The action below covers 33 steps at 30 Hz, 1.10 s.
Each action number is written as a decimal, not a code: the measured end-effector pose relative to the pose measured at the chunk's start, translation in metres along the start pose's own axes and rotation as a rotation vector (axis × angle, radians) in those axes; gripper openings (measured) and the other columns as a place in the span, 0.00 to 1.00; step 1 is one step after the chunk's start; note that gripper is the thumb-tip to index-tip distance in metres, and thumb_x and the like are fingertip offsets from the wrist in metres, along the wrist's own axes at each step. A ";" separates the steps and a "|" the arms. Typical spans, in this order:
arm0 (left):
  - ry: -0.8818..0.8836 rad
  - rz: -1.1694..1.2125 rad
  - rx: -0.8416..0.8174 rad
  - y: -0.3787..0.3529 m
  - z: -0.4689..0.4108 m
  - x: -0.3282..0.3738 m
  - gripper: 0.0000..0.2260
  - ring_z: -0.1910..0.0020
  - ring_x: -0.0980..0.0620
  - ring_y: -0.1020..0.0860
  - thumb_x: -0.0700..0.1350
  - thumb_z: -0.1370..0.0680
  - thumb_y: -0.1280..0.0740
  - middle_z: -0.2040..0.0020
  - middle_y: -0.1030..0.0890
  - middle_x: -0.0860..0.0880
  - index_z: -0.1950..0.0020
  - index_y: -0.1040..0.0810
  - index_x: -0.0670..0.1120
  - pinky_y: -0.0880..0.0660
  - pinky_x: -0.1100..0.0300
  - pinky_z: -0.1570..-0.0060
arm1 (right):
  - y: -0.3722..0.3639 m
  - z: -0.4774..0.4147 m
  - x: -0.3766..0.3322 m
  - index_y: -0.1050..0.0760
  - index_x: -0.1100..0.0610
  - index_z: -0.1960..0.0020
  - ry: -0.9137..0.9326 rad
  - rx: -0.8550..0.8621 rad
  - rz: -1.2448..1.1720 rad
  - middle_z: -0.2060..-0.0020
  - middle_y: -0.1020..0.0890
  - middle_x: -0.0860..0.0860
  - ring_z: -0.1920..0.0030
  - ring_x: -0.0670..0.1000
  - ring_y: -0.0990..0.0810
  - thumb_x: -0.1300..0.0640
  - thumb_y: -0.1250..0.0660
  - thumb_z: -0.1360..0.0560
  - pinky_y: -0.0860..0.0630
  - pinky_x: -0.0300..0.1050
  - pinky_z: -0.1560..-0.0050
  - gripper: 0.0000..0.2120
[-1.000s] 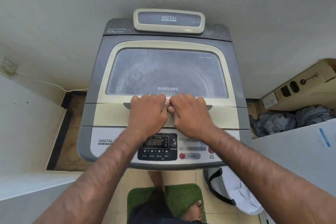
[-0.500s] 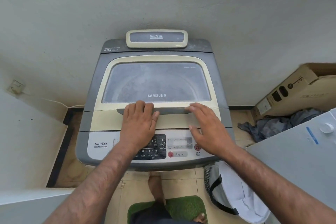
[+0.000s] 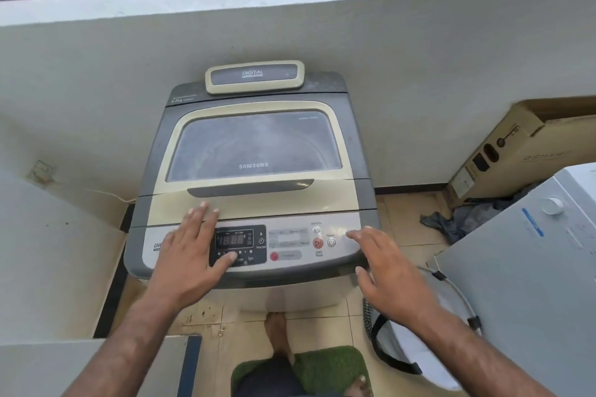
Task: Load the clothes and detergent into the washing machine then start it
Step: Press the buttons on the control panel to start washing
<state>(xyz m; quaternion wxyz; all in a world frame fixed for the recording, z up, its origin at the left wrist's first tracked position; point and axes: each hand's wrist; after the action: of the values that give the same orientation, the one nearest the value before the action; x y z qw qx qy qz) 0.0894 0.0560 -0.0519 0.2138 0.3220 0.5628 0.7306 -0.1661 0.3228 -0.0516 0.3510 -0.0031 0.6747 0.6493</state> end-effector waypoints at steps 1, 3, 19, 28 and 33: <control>0.018 -0.001 -0.032 -0.002 0.006 -0.001 0.45 0.14 0.48 0.53 0.74 0.27 0.49 0.13 0.56 0.52 0.14 0.51 0.54 0.48 0.38 0.19 | -0.002 0.002 0.000 0.39 0.46 0.23 0.006 -0.003 0.013 0.25 0.36 0.43 0.22 0.45 0.40 0.56 0.34 0.21 0.30 0.42 0.29 0.29; 0.040 -0.015 -0.074 -0.005 0.014 -0.002 0.47 0.14 0.48 0.55 0.75 0.28 0.49 0.14 0.58 0.53 0.14 0.52 0.55 0.49 0.36 0.20 | -0.006 0.004 -0.002 0.40 0.47 0.22 0.006 -0.009 0.052 0.25 0.37 0.43 0.21 0.46 0.41 0.55 0.34 0.21 0.32 0.46 0.25 0.30; 0.029 -0.110 -0.110 -0.017 0.015 -0.009 0.41 0.15 0.47 0.65 0.69 0.19 0.45 0.15 0.66 0.51 0.15 0.63 0.55 0.54 0.37 0.18 | -0.063 0.014 -0.052 0.52 0.45 0.17 -0.279 0.042 0.260 0.18 0.49 0.56 0.17 0.59 0.50 0.55 0.31 0.26 0.31 0.58 0.26 0.44; -0.027 -0.163 -0.104 -0.017 0.016 -0.014 0.42 0.15 0.45 0.65 0.72 0.23 0.59 0.15 0.68 0.48 0.15 0.66 0.52 0.53 0.36 0.19 | -0.084 0.011 -0.075 0.50 0.47 0.16 -0.400 0.154 0.216 0.17 0.48 0.56 0.17 0.58 0.51 0.60 0.33 0.29 0.33 0.57 0.25 0.45; 0.004 -0.118 -0.065 -0.020 0.021 -0.010 0.40 0.15 0.46 0.64 0.69 0.19 0.49 0.14 0.65 0.49 0.14 0.62 0.53 0.55 0.37 0.18 | -0.075 0.014 -0.063 0.47 0.47 0.17 -0.344 0.101 0.280 0.19 0.43 0.56 0.18 0.59 0.45 0.61 0.34 0.30 0.22 0.57 0.37 0.45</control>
<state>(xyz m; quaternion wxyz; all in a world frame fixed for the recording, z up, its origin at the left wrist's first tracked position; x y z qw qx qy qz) 0.1109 0.0692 -0.0703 0.2656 0.2798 0.5574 0.7352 -0.0774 0.2947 -0.0851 0.3669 0.2191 0.6304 0.6481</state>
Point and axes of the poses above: each hand's wrist, its own z-axis away from the middle knuckle, its own y-axis out of the back of the hand, x = y × z
